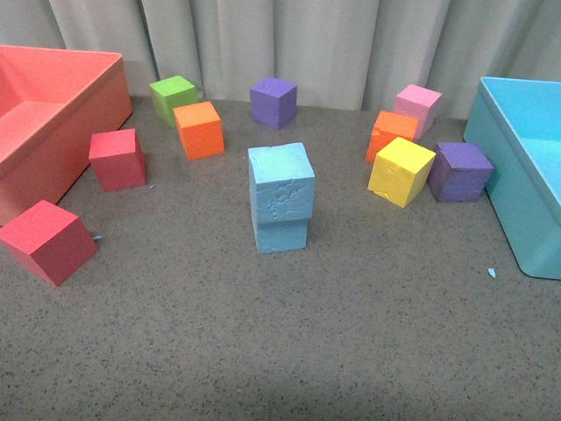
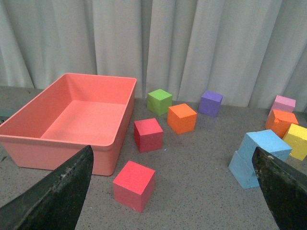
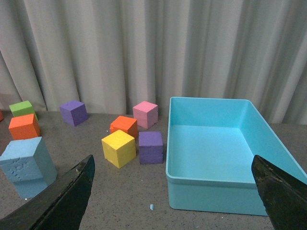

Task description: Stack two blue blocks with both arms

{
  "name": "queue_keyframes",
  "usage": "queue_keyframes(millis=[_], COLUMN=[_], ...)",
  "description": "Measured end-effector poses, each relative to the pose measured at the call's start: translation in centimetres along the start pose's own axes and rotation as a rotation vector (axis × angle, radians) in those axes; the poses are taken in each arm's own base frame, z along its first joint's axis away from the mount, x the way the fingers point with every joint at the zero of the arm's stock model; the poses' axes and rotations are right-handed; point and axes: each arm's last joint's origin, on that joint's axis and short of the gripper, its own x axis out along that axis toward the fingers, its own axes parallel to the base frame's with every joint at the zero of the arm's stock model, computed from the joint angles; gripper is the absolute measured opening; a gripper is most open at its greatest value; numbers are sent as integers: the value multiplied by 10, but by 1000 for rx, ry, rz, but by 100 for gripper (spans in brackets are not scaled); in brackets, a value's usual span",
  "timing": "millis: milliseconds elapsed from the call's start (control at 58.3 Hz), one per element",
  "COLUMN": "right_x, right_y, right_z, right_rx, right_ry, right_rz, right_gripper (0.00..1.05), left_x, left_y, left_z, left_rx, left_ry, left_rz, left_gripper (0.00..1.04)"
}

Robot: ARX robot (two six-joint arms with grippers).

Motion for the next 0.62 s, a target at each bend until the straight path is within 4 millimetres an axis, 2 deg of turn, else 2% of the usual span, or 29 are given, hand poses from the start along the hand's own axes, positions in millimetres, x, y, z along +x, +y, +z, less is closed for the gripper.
queue_keyframes(millis=[617], right_x=[0], right_y=[0], right_z=[0], right_rx=[0], right_ry=[0], right_rz=[0], right_gripper=[95], left_x=[0], left_y=[0], left_z=[0], left_rx=[0], left_ry=[0], left_rz=[0], left_gripper=[98])
